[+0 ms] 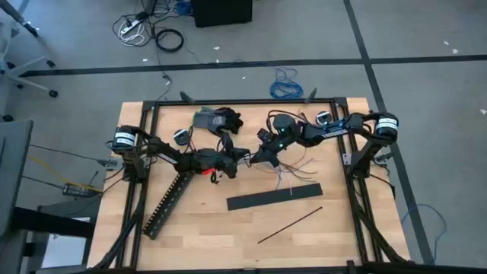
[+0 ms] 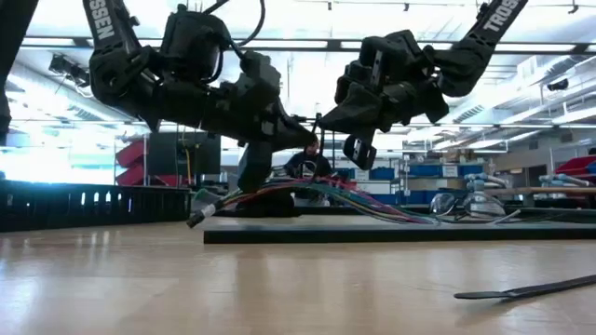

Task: Ziptie cables
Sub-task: Wrap the black zip tie on the cable wires

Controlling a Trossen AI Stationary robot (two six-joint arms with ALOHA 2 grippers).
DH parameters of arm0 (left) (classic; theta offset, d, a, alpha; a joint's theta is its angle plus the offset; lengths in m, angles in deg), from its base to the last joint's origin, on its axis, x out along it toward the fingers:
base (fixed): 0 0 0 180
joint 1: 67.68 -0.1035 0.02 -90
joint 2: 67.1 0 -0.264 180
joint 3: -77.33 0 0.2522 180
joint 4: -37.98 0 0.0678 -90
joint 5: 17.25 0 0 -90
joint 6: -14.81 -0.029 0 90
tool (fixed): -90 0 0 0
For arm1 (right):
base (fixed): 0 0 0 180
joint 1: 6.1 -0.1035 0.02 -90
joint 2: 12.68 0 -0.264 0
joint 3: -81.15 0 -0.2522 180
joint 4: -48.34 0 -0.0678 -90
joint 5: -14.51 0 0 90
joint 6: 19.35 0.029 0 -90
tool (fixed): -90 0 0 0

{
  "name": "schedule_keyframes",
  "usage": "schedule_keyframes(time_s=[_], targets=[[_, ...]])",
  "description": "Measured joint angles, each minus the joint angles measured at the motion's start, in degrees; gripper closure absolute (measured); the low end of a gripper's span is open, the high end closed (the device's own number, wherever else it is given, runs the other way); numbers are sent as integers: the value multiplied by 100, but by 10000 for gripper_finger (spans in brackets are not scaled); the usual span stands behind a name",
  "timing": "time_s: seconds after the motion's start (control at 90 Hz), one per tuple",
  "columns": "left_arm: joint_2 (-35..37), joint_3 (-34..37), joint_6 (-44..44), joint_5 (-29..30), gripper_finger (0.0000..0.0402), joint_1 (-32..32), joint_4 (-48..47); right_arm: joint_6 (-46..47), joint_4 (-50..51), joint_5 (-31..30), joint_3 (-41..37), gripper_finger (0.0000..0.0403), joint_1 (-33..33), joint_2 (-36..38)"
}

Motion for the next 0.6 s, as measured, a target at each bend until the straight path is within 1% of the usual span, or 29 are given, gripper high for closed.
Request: schedule_keyframes(time_s=[0.278,0.6], targets=[[0,0,0,1,401,2,-17,-48,41,-38,-4,403,123,0],[0,0,9,-31,402,2,-129,-26,3,-10,-4,403,94,0]])
